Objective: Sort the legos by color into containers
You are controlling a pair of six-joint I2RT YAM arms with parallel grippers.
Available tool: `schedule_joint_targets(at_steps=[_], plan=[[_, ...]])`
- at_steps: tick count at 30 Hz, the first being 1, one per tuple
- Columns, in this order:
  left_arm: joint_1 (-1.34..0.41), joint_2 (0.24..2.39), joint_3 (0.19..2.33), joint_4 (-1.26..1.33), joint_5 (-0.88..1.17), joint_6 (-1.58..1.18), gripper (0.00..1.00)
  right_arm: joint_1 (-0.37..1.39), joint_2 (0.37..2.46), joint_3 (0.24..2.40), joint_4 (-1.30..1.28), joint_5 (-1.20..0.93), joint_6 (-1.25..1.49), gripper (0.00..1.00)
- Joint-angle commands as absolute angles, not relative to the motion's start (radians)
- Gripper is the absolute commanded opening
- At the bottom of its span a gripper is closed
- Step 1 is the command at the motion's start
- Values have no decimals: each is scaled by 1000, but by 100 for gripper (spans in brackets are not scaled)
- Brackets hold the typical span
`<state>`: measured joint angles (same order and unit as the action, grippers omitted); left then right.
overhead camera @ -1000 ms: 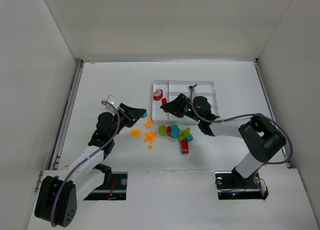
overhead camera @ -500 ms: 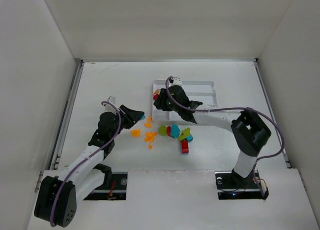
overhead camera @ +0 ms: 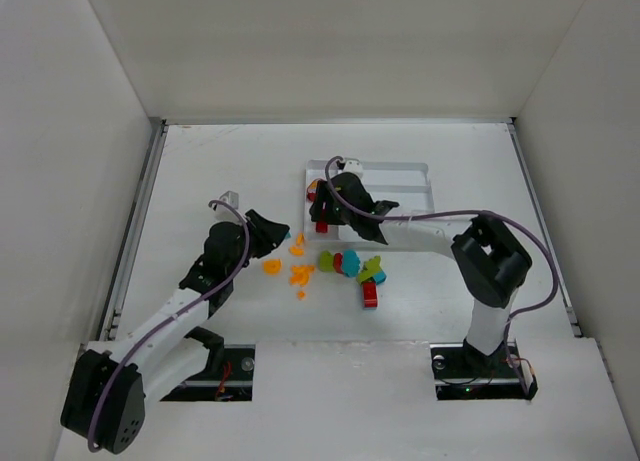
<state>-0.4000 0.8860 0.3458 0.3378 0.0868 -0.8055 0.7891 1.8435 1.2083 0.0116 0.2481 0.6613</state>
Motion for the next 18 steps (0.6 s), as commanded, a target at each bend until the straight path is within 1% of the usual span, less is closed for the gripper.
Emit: schedule_joint_targets(at_steps=[1,4,6,8,10,11,12,15,18], plan=[[-442,877,405,336,20,-756,11,798,1799,1244,31,267,646,69],[-498,899,431,337,-11,-739,11,794,1723,1185,60,284,641,66],[-550,932,459,347,-38,-721,11,772,1643,1113,104,302,634,60],[-612,988,500,356,-75,-690,11,742,1556,1031,138,319,624,48],[-677,1058,546,370,-110,-660,12,700,1452,936,158,345,624,30],[-706,1098,570,379,-127,-643,12,682,1406,892,163,360,630,24],[-731,1139,595,391,-144,-629,12,665,1363,850,170,376,634,21],[-791,1271,670,423,-184,-588,12,627,1255,737,187,406,644,20],[-824,1402,757,445,-198,-563,12,585,1186,643,221,400,653,25]])
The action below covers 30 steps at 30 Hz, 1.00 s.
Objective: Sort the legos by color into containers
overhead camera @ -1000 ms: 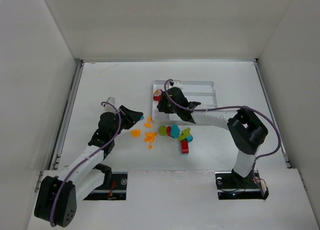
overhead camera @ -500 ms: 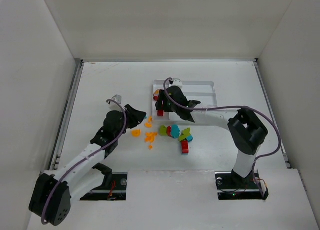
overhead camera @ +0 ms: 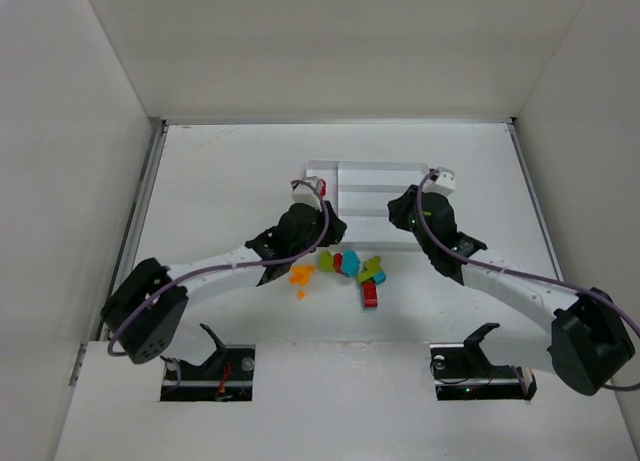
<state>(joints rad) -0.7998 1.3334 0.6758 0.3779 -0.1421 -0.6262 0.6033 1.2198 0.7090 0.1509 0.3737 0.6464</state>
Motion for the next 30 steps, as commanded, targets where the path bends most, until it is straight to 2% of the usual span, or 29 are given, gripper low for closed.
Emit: schedule_joint_targets(at_steps=[1,6,11,14,23,30], plan=[[-829,1434,782,449,-202,-554,13,572,1175,621,235,394,657,27],[-841,1575,886,465,-230,-528,14,518,1167,561,285,347,669,37],[-855,1695,963,468,-241,-502,15,516,1140,543,296,339,681,55],[-858,1736,989,465,-259,-488,19,512,1126,532,308,337,684,61],[-863,1773,1011,471,-301,-469,41,516,1158,546,313,337,684,63],[-866,1680,976,474,-291,-469,55,518,1160,543,322,336,681,63]])
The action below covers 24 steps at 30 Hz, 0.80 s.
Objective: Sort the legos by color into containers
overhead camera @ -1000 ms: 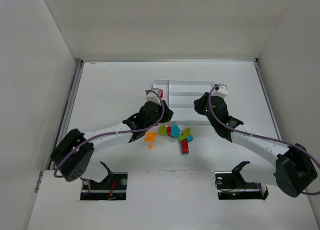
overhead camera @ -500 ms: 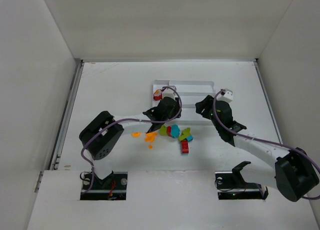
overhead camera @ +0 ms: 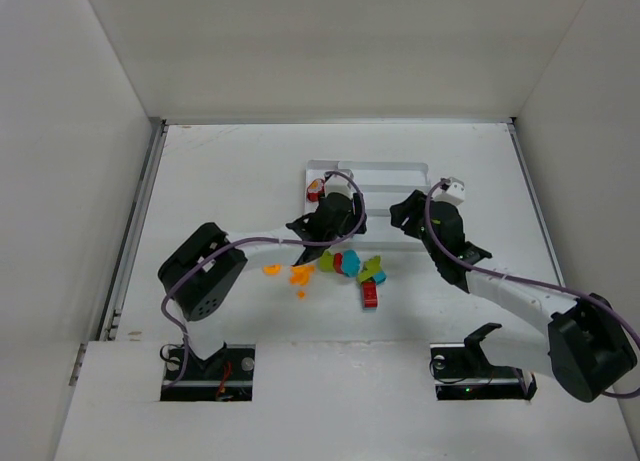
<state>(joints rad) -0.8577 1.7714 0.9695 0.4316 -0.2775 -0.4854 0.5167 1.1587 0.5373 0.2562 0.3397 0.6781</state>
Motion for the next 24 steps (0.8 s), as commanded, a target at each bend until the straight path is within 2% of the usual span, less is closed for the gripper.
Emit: schedule_joint_targets(at_steps=[1,5,10,14,17,18,21,24], plan=[[-866,1663,968,474,-288,-471,56,518,1161,543,322,336,680,63],[-870,1623,950,477,-268,-472,57,524,1169,548,322,337,678,61],[-881,1548,901,471,-255,-485,36,531,1158,555,307,334,658,35],[-893,1444,810,459,-236,-503,24,570,1155,566,264,348,635,26],[-901,1324,718,425,-241,-509,22,662,1095,535,174,363,658,28],[-900,1287,688,417,-244,-514,22,703,1068,525,135,383,669,32],[-886,1195,612,394,-244,-531,23,841,984,515,-22,457,702,52],[-871,1128,571,362,-242,-540,24,965,936,537,-194,497,750,63]])
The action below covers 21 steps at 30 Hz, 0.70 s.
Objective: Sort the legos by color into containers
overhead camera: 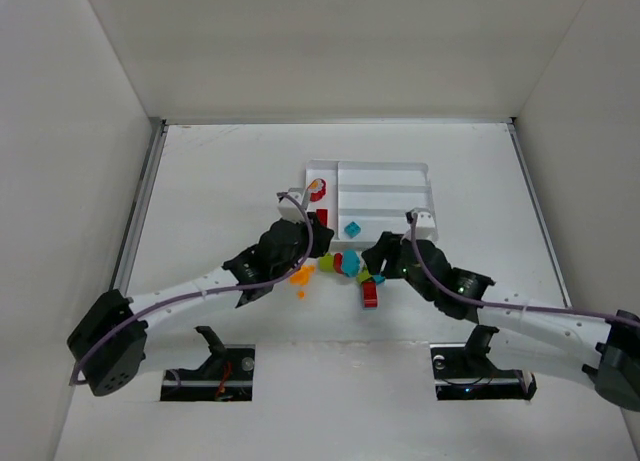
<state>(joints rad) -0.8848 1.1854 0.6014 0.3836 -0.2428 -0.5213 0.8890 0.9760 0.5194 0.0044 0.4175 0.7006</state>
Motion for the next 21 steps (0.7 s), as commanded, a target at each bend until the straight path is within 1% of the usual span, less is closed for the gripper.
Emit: schedule_joint_targets(at_steps=[1,3,5,7,11,17,21], plan=[[-867,1111,560,357,-242,-540,24,996,931,549,-246,499,770,65],[-863,1079,542,350,-239,-541,24,1060,942,580,-342,496,807,69],[-860,1049,523,348,-238,-546,25,1110,977,615,-420,503,827,70],[-858,1025,505,348,-236,-554,26,1146,1028,641,-472,508,842,70],[-855,991,471,351,-236,-564,26,1168,1115,666,-482,500,851,68],[-852,954,431,353,-235,-583,27,1168,1222,681,-423,499,847,62],[-852,922,408,348,-235,-595,27,1154,1270,690,-400,500,842,54]])
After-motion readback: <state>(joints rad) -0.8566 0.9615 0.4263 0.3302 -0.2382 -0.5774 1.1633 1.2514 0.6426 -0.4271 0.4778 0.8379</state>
